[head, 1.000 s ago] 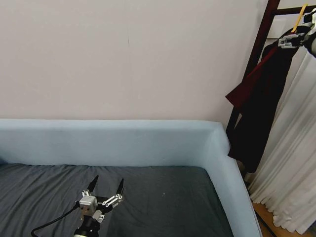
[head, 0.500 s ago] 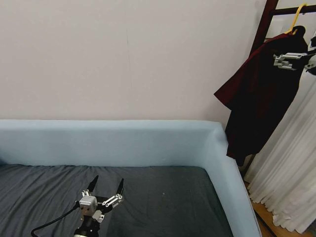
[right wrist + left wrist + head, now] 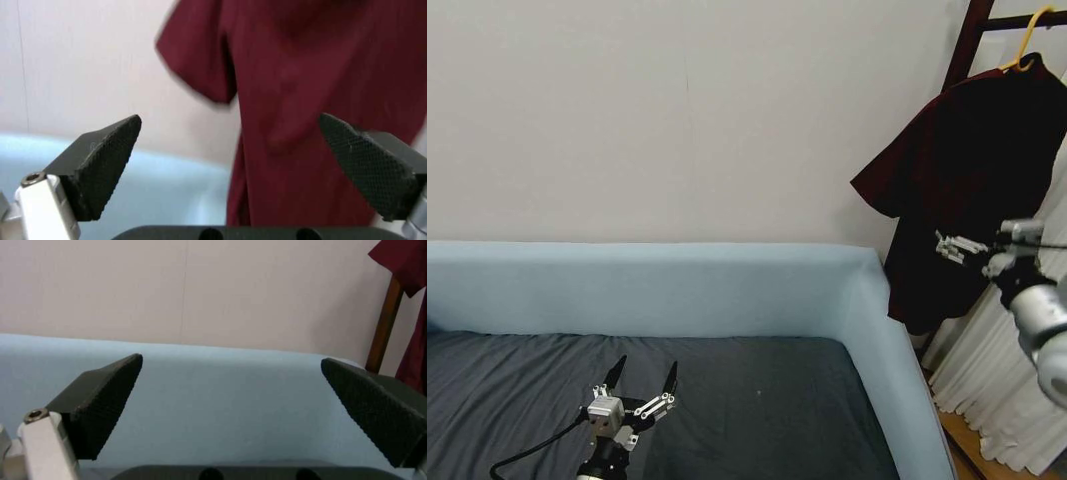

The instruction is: Pick up the clothes from the sofa and hang them on the clothes hanger.

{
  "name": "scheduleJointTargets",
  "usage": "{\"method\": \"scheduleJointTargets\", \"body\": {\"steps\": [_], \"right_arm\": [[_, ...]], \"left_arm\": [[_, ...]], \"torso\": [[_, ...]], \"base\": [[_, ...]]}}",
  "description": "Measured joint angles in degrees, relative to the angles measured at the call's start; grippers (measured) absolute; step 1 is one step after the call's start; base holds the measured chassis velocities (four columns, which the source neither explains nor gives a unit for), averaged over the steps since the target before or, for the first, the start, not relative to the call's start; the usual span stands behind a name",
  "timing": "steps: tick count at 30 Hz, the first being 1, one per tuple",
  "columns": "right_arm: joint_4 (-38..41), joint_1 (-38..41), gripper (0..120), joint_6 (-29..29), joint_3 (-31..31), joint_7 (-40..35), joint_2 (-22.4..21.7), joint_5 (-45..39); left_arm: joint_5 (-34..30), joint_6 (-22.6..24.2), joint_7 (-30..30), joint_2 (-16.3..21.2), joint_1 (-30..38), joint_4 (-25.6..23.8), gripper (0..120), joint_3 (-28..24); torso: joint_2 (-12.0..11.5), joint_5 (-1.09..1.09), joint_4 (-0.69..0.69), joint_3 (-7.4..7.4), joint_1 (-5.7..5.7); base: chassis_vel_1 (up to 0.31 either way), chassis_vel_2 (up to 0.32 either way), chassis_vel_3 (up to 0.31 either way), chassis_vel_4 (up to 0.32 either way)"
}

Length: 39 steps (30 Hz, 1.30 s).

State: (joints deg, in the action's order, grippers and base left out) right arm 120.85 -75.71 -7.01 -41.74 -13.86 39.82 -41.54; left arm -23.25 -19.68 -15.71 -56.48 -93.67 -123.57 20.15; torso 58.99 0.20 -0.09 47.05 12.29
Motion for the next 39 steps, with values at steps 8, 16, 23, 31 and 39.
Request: {"method": "scheduleJointTargets", "body": {"steps": [8, 16, 23, 31, 39], "right_arm": [[1.8, -19.6, 100, 11.2, -5.6, 9.1, 19.9, 14.5], [1.5, -27.0, 100, 18.1, -6.7, 12.9, 27.4, 19.5], [2.2, -27.1, 100, 20.3, -4.5, 13.5, 28.5, 22.8], [2.8, -26.6, 100, 20.7, -3.3, 13.2, 27.9, 24.0], [2.8, -26.4, 100, 20.6, -3.2, 13.0, 27.7, 23.9]], "left_arm": [[0.0, 0.0, 0.0, 0.0, 0.0, 0.0, 100, 0.0], [0.0, 0.0, 0.0, 0.0, 0.0, 0.0, 100, 0.0], [0.0, 0.0, 0.0, 0.0, 0.0, 0.0, 100, 0.0], [0.0, 0.0, 0.0, 0.0, 0.0, 0.0, 100, 0.0], [0.0, 0.0, 0.0, 0.0, 0.0, 0.0, 100, 0.0]], "torso": [[0.0, -0.08, -0.01, -0.01, -0.01], [0.0, -0.07, 0.01, -0.01, -0.01], [0.0, -0.06, 0.03, 0.00, -0.01], [0.0, -0.06, 0.01, 0.00, -0.01], [0.0, -0.06, 0.01, 0.00, -0.01]], "base": [[0.000, 0.000, 0.000, 0.000], [0.000, 0.000, 0.000, 0.000], [0.000, 0.000, 0.000, 0.000], [0.000, 0.000, 0.000, 0.000], [0.000, 0.000, 0.000, 0.000]]}}
